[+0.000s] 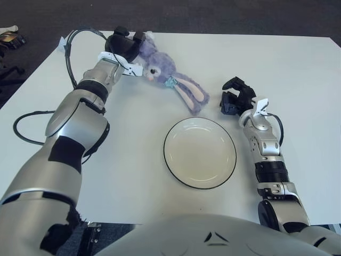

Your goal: Put the doll into the plate.

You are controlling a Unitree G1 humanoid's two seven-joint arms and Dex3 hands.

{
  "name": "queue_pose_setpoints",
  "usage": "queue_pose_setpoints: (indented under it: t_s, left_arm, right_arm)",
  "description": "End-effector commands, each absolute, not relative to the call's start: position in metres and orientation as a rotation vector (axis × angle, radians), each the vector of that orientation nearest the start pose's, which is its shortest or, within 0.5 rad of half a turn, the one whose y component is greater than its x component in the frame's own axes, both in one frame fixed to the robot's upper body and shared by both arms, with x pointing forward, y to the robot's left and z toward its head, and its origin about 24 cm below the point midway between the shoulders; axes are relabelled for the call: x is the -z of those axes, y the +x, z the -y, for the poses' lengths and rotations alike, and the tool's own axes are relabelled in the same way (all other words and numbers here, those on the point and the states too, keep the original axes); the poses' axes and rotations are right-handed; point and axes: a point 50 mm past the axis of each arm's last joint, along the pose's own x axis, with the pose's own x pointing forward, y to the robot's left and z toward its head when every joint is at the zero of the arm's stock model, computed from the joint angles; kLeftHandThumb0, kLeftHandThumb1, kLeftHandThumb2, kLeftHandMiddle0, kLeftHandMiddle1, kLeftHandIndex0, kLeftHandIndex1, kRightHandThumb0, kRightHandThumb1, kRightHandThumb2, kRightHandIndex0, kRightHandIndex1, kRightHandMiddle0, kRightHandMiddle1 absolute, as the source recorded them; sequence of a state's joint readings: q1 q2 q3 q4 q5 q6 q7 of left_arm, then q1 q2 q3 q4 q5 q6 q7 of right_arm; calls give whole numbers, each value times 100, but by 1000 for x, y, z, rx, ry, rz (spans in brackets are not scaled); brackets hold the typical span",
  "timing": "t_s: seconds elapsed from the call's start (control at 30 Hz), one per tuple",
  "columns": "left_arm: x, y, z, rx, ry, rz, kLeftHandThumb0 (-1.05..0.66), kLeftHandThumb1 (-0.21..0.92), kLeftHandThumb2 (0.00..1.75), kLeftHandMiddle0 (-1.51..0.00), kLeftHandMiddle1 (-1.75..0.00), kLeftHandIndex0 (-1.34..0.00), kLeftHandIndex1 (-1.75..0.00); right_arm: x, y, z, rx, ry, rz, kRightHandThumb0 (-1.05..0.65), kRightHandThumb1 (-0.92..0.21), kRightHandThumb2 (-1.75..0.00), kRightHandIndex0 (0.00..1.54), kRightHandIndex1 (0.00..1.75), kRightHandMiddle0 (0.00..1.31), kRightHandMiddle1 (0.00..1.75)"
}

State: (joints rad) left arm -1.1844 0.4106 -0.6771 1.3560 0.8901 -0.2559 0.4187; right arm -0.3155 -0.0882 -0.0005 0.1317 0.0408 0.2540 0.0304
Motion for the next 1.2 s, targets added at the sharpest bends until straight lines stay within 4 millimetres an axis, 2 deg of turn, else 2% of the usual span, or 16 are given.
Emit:
queue_pose_setpoints:
  t_s: [0.0,0.1,0.3,0.4,0.43,0.5,0.53,0.57,0.6,0.7,0.8,0.93,1.03,1.17]
  left_arm:
    - [-159,416,-167,95,1769,343,-40,21,105,-12,-73,0,-96]
    - [-158,416,-167,98,1767,338,-40,21,105,-12,-73,0,-96]
    - [-158,416,-167,103,1765,340,-40,21,105,-13,-72,0,-95]
    - [-157,416,-167,103,1764,345,-40,21,105,-14,-71,0,-94]
    - [-157,416,-166,103,1764,346,-40,21,105,-14,-71,0,-94]
    - [-157,416,-166,102,1764,347,-40,21,105,-13,-71,0,-94]
    - [-157,416,-166,101,1764,347,-40,21,105,-13,-70,0,-94]
    - [-156,416,-166,100,1765,346,-40,21,105,-13,-70,0,-94]
    - [-156,416,-166,100,1764,345,-40,21,105,-13,-70,0,-93]
    - [-156,416,-166,100,1762,340,-40,21,105,-13,-68,0,-92]
    - [-156,416,-166,100,1760,334,-41,22,105,-12,-67,0,-89]
    - [-155,416,-165,101,1749,333,-40,22,104,-12,-65,0,-86]
    - [-155,416,-164,104,1736,329,-39,22,104,-12,-63,0,-85]
    - [-154,416,-164,108,1724,325,-38,21,104,-13,-62,0,-86]
  right_arm:
    - [-61,309,139,-104,-117,-169,-1,-43,-119,48,174,36,173]
    - [-65,311,138,-108,-159,-163,-1,-47,-115,41,175,36,174]
    - [-90,327,135,-157,-373,-92,-1,-58,-101,32,175,30,174]
    - [-101,334,130,-188,-433,-67,32,-37,-125,53,175,10,157]
    - [-107,337,125,-203,-457,-52,35,-36,-127,55,175,8,154]
    - [-116,340,119,-229,-493,-32,39,-43,-118,50,175,3,142]
    - [-119,341,117,-238,-506,-25,16,-46,-110,44,174,2,137]
    - [-123,341,115,-250,-527,-19,-18,-54,-93,35,172,2,130]
    - [-125,341,113,-258,-541,-16,-41,-61,-80,26,164,1,122]
    - [-127,340,111,-274,-581,-10,-69,-71,-60,16,145,0,109]
    - [-129,339,110,-289,-618,-8,-79,-76,-49,12,120,0,98]
    - [-131,340,108,-308,-663,-16,-86,-83,-40,10,105,0,90]
    - [-133,342,106,-325,-684,-17,-89,-88,-34,10,99,0,87]
    - [-137,344,104,-352,-689,-17,-94,-91,-30,9,99,0,86]
